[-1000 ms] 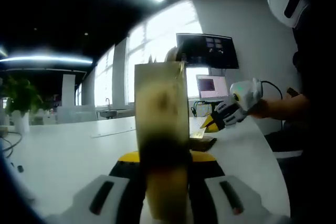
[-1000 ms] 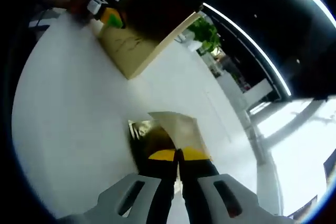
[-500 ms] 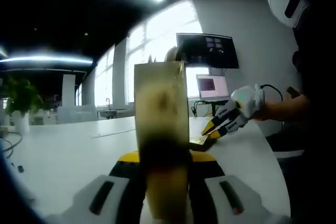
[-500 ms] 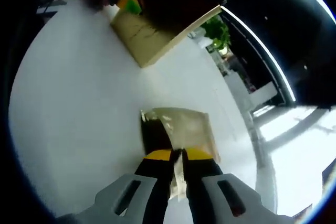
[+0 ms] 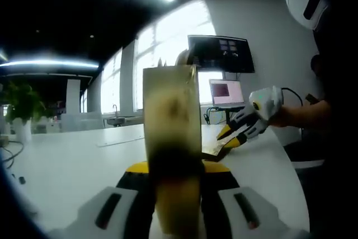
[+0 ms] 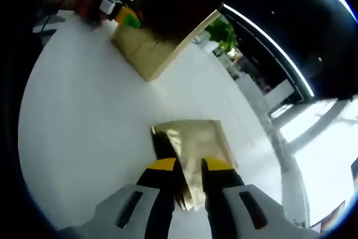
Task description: Extract single mask from mask box in order stack masks on table
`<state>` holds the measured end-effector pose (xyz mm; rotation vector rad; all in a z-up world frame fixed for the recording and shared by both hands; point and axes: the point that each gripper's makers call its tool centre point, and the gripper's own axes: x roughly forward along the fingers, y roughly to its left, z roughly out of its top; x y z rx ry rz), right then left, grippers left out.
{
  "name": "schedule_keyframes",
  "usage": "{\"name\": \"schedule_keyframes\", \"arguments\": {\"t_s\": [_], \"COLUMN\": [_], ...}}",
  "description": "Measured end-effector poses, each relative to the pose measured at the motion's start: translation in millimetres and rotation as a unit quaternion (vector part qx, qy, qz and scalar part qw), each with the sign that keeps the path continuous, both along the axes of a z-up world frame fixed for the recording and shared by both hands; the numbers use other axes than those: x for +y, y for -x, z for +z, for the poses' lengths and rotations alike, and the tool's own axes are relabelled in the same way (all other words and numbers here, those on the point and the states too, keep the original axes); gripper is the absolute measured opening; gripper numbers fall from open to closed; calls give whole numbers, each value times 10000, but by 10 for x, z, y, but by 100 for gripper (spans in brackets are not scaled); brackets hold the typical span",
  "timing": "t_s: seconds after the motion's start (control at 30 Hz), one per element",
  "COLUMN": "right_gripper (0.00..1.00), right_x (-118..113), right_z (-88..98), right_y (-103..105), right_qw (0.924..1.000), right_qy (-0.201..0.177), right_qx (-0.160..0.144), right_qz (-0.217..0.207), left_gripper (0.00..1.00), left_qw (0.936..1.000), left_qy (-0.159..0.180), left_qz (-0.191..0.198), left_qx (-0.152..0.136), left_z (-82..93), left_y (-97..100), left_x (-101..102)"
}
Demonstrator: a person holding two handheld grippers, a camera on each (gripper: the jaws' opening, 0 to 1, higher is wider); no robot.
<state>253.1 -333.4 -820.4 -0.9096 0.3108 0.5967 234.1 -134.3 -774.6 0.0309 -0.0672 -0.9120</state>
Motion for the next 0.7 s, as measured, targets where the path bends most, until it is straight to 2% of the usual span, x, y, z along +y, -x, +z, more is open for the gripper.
{"name": "schedule_keyframes", "arguments": {"t_s": [0.07, 0.23, 0.3, 0.4, 0.57, 0.63, 0.7], "right_gripper": [17, 18, 18, 19, 18, 18, 18], "right_x": [23, 16, 70, 71, 133, 176, 182], "right_z": [36, 50, 76, 159, 292, 406, 467], "right_y": [17, 51, 77, 75, 111, 130, 127], "right_qw": [9996, 9989, 9955, 9902, 9726, 9605, 9553], "right_qy": [-269, -464, -926, -1385, -2291, -2740, -2907], "right_qx": [33, 99, 200, 198, 397, 481, 514], "right_qz": [-1, -34, -19, -35, 0, 125, 140], "left_gripper": [33, 33, 33, 33, 33, 33, 33], "left_qw": [10000, 10000, 10000, 10000, 10000, 10000, 10000], "left_qy": [-1, -5, -6, -7, -8, -8, -9], "left_qz": [-1, -3, -4, -4, -3, -1, 1], "left_qx": [-1, -4, -5, -6, -6, -6, -6], "left_z": [0, -1, -1, 0, 1, 1, 1], "left_y": [1, 3, 4, 5, 4, 3, 2], "left_x": [0, 0, 0, -1, -1, -1, -1]}}
